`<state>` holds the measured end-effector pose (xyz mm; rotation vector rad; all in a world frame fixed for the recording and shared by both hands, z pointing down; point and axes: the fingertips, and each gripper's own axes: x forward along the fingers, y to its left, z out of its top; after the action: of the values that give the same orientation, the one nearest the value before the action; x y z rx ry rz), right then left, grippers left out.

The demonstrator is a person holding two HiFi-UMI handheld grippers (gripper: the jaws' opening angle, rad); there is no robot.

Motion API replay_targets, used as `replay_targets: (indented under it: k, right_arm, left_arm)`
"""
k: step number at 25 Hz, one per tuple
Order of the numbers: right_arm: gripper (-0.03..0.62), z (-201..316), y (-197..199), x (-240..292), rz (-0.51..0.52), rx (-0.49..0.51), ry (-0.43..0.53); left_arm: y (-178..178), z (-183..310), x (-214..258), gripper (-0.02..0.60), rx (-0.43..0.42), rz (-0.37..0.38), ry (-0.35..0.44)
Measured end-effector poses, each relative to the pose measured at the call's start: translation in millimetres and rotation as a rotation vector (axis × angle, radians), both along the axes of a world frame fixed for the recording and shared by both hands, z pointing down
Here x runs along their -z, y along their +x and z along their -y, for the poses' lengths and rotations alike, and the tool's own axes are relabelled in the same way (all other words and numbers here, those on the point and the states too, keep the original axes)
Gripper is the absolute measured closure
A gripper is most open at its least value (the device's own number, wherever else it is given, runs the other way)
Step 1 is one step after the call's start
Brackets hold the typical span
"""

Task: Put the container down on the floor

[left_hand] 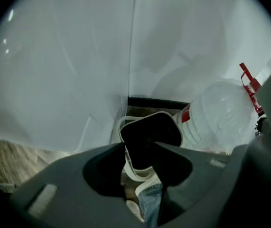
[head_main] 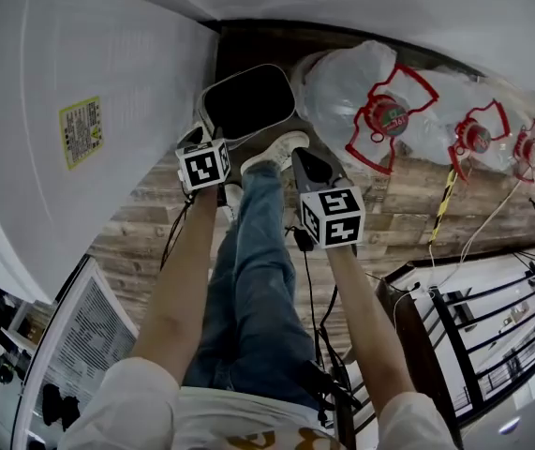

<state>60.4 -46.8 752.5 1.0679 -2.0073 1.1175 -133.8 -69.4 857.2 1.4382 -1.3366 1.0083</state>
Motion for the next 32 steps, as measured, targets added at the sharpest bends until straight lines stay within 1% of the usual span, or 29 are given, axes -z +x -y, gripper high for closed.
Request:
replay_targets:
  k: [2,3,4,5,7,11,16,19,23,28,32]
  right_arm:
    - [0.563,3,-2,6,0.006,-0.004,0.013]
    - [0.564,5,-2,9,0.01,-0.008,0.018]
    - [0.565,6,-2,12,0.013,-0.013,0.022]
    - [0.564,7,-2,16,0.016,-0.016,0.027]
    - [0.564,7,-1,27,0.021,-0.02,0.039]
    - [0.563,9,3,59,0.027,-0.018,0.071]
    - [0.563,18,14,112,-0.002,-0.008,0.148]
    - [0.563,22,22,146,-0.017,-0.037,0.186]
    - [0.563,27,29,189,-0.017,-0.087,0.239]
    - [0.564,27,36,235,-0.053,-0.095,0.316]
    - [0.565,24,39,284,-0.021,-0.163,0.363]
  left_arm:
    - [2,6,8,0.445,0.0,-0.009,0.021]
    - [4,10,12,0.468,-0.003,-0.009,0.038]
    - [5,14,19,0.505,-0.013,-0.003,0.062]
    - [7,18,26,0.546,-0.031,0.006,0.091]
    - [14,22,42,0.577,-0.071,0.015,0.135]
    - [34,26,81,0.581,-0.123,-0.027,0.181]
    - [58,36,151,0.581,-0.174,-0.122,0.273]
    - [71,35,195,0.581,-0.193,-0.183,0.311]
    - [87,31,249,0.581,-0.221,-0.236,0.358]
    - [96,29,304,0.581,-0.232,-0.296,0.427]
    - [94,33,361,0.581,-0.241,-0.325,0.509]
